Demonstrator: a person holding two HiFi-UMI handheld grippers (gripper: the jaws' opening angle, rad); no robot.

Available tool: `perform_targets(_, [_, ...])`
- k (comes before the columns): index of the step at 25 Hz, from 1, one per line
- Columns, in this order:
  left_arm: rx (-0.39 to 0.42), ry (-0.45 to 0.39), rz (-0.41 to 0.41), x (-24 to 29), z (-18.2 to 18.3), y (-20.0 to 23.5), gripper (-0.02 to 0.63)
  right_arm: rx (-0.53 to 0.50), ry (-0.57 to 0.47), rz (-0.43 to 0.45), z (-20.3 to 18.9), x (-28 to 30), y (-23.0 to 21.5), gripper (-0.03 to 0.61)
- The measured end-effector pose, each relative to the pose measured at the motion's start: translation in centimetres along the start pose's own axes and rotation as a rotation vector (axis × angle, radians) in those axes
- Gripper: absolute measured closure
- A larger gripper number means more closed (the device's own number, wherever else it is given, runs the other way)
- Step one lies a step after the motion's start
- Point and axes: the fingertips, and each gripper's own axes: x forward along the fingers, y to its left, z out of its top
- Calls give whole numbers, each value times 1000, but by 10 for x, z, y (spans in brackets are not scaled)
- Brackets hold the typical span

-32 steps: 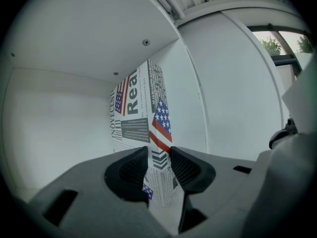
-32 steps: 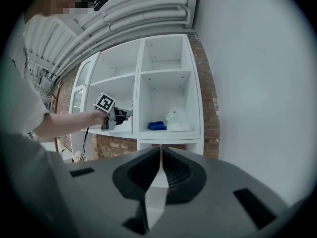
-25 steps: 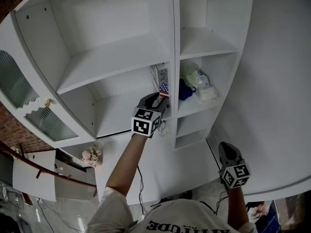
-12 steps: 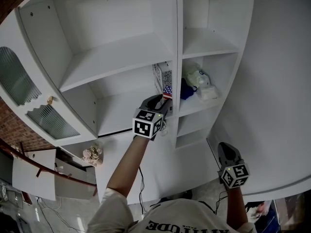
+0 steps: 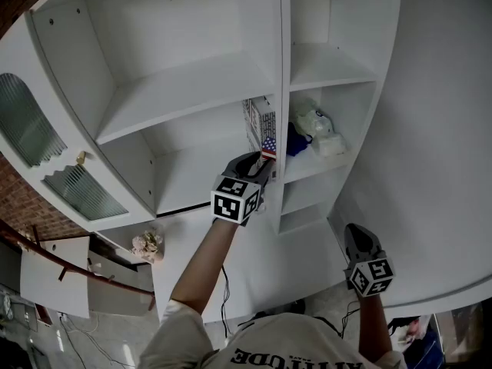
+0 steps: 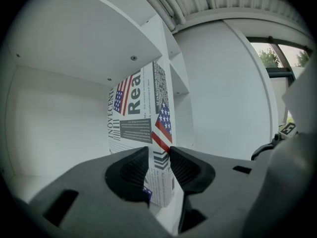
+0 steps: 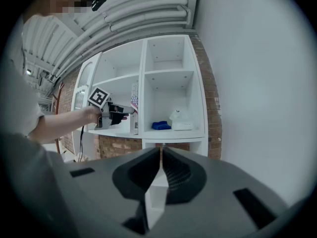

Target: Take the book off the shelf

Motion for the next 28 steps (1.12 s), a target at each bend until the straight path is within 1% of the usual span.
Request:
perform_targets(7, [13,-24,-1,-2,-1,-9,457,2,7,-4,-3,-3,2,543])
perform_targets(10, [35,-31,18,0,-2,-13,408,3,11,-9,-4,-6,-1,543])
perform_targets(12, [64,-36,51,2,-1,-14,381,3,10,-13,-4,-7,-3,543])
perform_targets(15, [112,-57,130,4,5,-12,338,3,7,-15,-4,-9,-7,543])
perform_targets(17, [125,-69,180,7,9,-9,313,4,7,-15,-4,-10,-10,543])
perform_targets(20, [116,-60,219,13,8,-4,287,7,5,-16,-4,-10,-16,543])
perform_targets(25, [105,-19,225,24,-10,-3,281,10,1,-3,-4,-7,-24,543])
perform_targets(28, [89,-10,231,21,-17,0,281,13,4,6,-5,-4,-31,543])
